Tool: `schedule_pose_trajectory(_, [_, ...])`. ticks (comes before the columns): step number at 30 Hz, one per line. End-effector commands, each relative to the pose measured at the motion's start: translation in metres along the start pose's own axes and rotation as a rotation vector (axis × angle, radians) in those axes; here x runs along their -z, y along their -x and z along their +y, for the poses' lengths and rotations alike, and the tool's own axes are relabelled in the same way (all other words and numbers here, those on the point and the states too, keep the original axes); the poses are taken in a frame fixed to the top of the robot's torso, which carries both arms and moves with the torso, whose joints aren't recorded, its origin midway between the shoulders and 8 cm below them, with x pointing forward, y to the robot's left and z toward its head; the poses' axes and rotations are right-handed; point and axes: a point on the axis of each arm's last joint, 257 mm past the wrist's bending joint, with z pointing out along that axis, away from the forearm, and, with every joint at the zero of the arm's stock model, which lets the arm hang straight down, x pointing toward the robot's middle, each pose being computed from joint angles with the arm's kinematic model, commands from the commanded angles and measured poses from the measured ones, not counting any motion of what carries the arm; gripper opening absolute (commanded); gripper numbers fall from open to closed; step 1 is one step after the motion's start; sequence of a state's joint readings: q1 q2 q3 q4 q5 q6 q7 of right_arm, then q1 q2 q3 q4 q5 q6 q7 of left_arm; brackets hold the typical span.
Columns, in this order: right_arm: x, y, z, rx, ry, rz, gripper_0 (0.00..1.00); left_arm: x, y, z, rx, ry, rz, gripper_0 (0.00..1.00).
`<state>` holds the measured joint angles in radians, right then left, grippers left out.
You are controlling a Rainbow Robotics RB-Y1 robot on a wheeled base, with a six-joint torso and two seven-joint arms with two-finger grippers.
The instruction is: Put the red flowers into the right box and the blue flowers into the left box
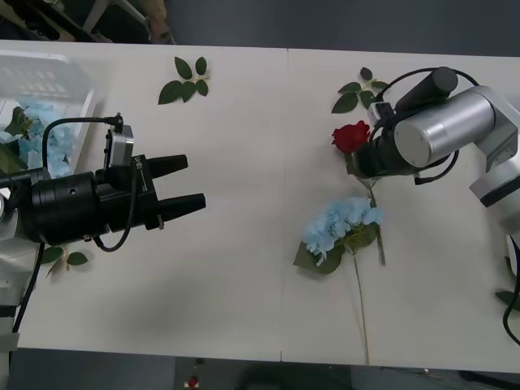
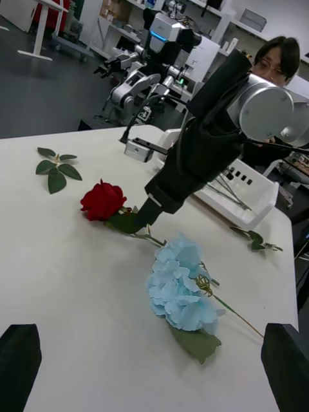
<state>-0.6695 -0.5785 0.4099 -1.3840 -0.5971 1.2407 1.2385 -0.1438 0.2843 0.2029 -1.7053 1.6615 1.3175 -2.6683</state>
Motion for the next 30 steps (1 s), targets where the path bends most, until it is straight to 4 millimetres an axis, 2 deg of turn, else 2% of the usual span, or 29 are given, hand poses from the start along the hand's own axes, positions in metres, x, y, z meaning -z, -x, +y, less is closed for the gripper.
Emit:
schedule_pose_trajectory(1, [0.004, 0.023, 0.017, 0.032, 0.025, -0.053, 0.91, 0.006, 0.013, 0.005, -0.073, 0.005, -0.005, 1.0])
schedule_pose_trajectory(30, [-0.034, 0.018, 0.024, 0.091, 0.053, -0.119, 0.91, 0.006, 0.013, 0.005, -0.073, 0.005, -0.005, 1.0])
